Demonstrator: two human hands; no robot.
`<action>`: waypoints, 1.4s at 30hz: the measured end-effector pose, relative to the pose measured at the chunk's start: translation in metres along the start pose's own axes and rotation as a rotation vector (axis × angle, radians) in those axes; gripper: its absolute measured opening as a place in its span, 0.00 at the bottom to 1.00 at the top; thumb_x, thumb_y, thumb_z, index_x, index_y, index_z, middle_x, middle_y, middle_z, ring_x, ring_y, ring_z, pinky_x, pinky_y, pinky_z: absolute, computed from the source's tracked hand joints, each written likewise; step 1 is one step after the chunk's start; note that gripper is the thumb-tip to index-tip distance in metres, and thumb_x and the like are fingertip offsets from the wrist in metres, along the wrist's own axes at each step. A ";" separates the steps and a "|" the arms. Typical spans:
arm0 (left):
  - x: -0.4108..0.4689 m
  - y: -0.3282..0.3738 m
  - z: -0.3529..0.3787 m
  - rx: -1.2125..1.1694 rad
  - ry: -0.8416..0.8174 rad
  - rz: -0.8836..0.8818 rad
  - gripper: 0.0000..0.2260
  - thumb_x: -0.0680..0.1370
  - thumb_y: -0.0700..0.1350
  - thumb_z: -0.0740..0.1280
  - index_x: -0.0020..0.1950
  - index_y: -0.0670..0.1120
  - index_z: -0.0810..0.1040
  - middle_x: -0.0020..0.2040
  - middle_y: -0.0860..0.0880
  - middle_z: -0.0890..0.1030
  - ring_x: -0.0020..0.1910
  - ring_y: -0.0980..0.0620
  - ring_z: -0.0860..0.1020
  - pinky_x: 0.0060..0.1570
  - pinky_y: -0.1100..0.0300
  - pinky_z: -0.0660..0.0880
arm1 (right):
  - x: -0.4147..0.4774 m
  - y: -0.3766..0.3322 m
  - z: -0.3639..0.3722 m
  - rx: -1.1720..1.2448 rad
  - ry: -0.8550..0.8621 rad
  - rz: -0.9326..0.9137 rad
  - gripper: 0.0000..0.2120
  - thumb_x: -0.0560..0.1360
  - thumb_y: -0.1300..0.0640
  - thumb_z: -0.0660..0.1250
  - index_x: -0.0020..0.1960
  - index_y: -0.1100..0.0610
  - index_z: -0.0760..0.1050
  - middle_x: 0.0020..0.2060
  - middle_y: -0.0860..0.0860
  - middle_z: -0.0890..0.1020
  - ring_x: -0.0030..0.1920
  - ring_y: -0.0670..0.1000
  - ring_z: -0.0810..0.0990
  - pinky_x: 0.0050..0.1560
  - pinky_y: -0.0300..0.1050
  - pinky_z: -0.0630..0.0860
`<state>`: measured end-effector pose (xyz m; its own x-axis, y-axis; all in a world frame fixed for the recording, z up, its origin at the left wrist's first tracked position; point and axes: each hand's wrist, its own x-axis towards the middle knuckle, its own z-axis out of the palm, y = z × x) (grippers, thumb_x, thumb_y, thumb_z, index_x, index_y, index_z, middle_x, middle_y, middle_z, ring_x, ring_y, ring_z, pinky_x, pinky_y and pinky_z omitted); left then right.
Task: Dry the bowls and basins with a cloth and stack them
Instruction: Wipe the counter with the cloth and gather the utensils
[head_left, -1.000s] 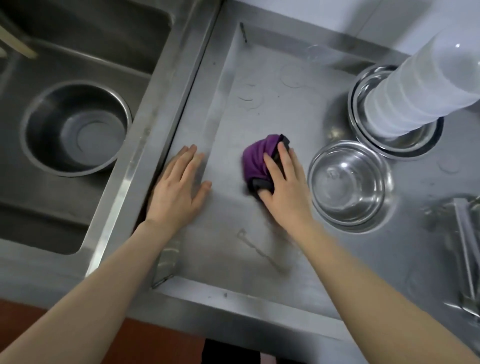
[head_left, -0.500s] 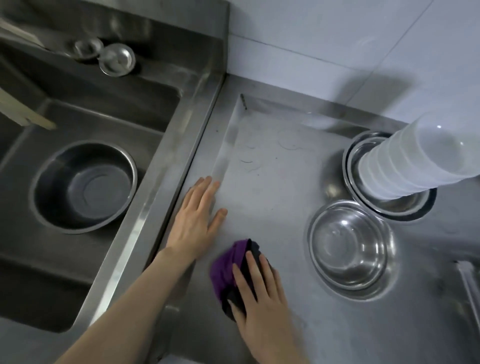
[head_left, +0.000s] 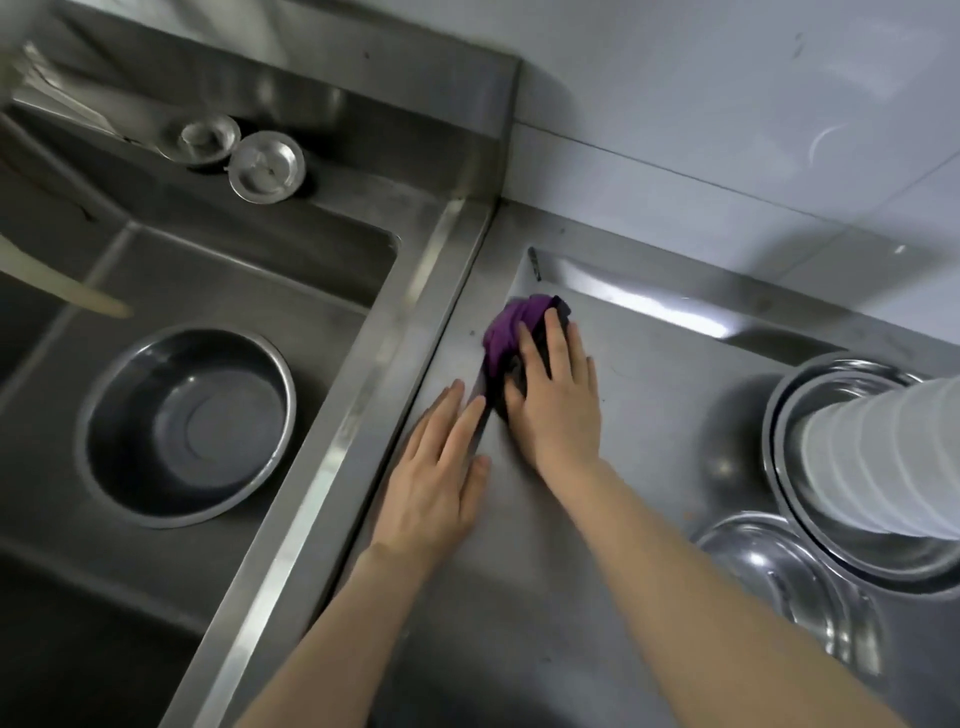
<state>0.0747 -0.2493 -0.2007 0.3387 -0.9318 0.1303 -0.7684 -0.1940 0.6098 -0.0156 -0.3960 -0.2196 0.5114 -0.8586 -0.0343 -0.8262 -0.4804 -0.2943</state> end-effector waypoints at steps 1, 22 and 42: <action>0.000 0.000 0.000 -0.001 0.005 -0.001 0.23 0.81 0.48 0.56 0.75 0.41 0.67 0.75 0.42 0.65 0.75 0.46 0.64 0.73 0.55 0.63 | 0.014 0.003 -0.002 -0.014 -0.010 -0.002 0.28 0.80 0.47 0.60 0.78 0.49 0.60 0.80 0.53 0.54 0.79 0.59 0.51 0.77 0.57 0.55; 0.053 0.020 0.012 0.193 -0.093 0.044 0.25 0.79 0.56 0.57 0.74 0.48 0.65 0.74 0.46 0.68 0.75 0.47 0.62 0.72 0.49 0.64 | -0.078 0.048 -0.005 -0.049 0.143 -0.039 0.29 0.74 0.47 0.62 0.74 0.51 0.69 0.76 0.55 0.65 0.77 0.58 0.61 0.74 0.57 0.60; 0.111 0.002 0.029 0.240 -0.110 0.103 0.24 0.79 0.54 0.55 0.73 0.46 0.67 0.75 0.45 0.66 0.77 0.47 0.59 0.73 0.49 0.61 | -0.106 0.089 -0.020 -0.126 0.218 0.410 0.28 0.79 0.46 0.57 0.77 0.56 0.63 0.78 0.58 0.59 0.77 0.62 0.59 0.73 0.61 0.65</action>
<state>0.0952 -0.3618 -0.2077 0.2017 -0.9755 0.0882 -0.9065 -0.1518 0.3939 -0.1483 -0.3519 -0.2230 0.0872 -0.9929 0.0813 -0.9785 -0.1007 -0.1800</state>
